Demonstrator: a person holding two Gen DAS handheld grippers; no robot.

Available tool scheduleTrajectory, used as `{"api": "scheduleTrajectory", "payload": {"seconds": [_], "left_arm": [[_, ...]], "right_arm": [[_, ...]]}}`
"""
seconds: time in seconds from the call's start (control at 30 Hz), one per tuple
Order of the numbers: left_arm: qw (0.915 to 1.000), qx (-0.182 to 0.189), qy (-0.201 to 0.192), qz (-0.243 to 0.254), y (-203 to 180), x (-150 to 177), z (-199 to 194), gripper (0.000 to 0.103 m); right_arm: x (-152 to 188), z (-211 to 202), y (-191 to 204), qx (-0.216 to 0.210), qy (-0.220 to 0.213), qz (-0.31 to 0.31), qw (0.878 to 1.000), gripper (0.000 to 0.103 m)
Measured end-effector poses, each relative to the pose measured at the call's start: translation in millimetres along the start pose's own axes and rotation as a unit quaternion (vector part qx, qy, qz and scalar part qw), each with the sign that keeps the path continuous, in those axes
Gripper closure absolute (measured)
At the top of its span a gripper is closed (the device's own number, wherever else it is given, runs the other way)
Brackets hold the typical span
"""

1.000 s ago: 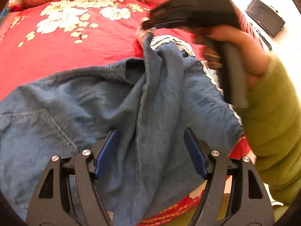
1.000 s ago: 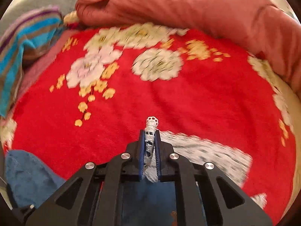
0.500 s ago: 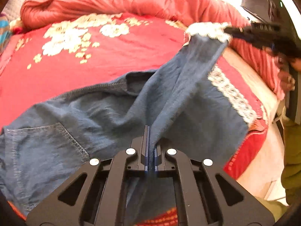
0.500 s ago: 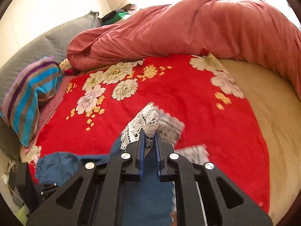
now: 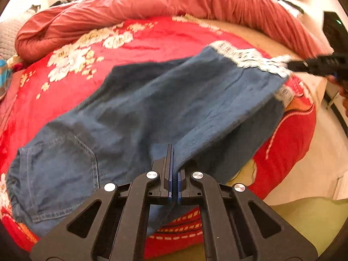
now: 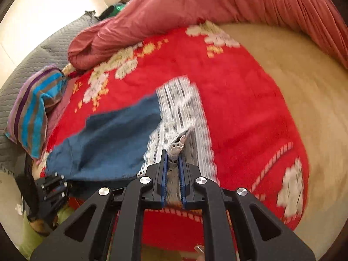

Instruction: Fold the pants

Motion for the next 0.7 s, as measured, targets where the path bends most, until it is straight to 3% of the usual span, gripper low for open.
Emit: {"api": "scheduleTrajectory", "payload": {"seconds": [0.17,0.7], "left_arm": [[0.9999,-0.008,0.008,-0.001,2.8,5.3,1.5,0.102],[0.9991,-0.014,0.018,0.035,-12.8,17.3,1.7,0.1]], "right_arm": [[27.6,9.2,-18.4,0.0,0.018,0.037,0.999,0.094],[29.1,8.0,-33.1,0.017,0.017,0.037,0.999,0.094]]}}
Point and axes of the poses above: each gripper's, at about its wrist camera, not at the fingertips, and z roughly the way its jaws point, y to its left, x to its underside, the point moved 7 cm from there along z, roughly the way its jaws point, and after that the axes turned 15 degrees about -y, right-handed, at the moved point
